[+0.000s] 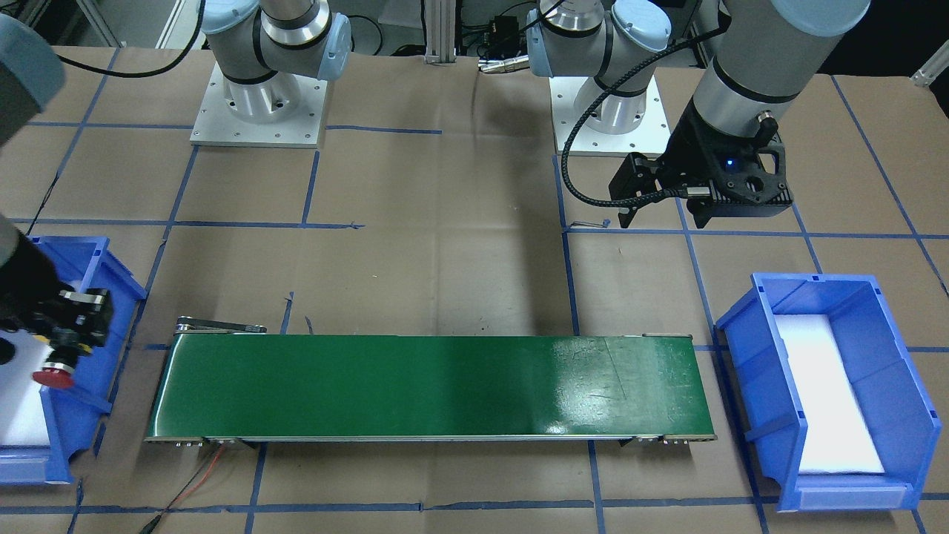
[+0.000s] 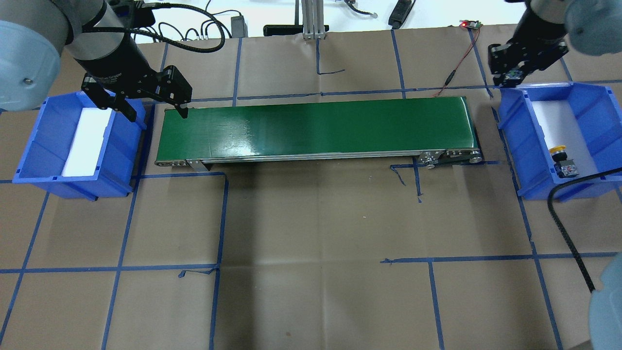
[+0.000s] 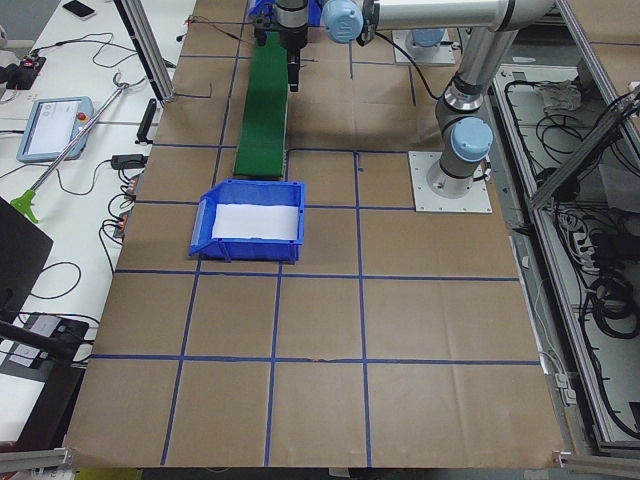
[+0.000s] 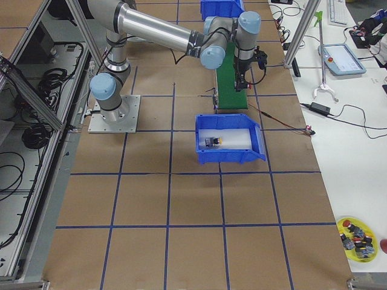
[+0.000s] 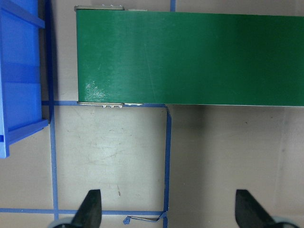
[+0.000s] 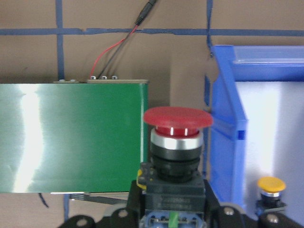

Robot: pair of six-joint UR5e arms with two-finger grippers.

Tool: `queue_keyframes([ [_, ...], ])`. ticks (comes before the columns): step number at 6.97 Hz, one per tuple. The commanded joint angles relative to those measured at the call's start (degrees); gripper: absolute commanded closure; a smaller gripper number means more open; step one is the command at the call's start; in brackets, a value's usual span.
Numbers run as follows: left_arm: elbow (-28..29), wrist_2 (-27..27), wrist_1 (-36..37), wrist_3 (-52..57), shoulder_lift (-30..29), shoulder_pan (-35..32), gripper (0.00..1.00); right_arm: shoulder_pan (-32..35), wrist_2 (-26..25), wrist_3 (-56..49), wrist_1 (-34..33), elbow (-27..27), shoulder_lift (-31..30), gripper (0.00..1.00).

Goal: Transport two buttons from left to right
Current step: 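Lower the red button into the bin beside the yellow one and release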

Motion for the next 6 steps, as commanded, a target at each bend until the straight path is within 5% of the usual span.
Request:
queue_keyframes([
  [1, -0.1, 0.0, 0.0, 0.0, 0.0, 0.0, 0.00, -9.2, 0.2, -10.4, 2.0, -3.3, 2.7, 0.95],
  [6, 0.0, 0.0, 0.0, 0.0, 0.0, 0.0, 0.00, -11.8, -0.4, -14.6, -9.3, 4.6, 10.2, 0.95],
])
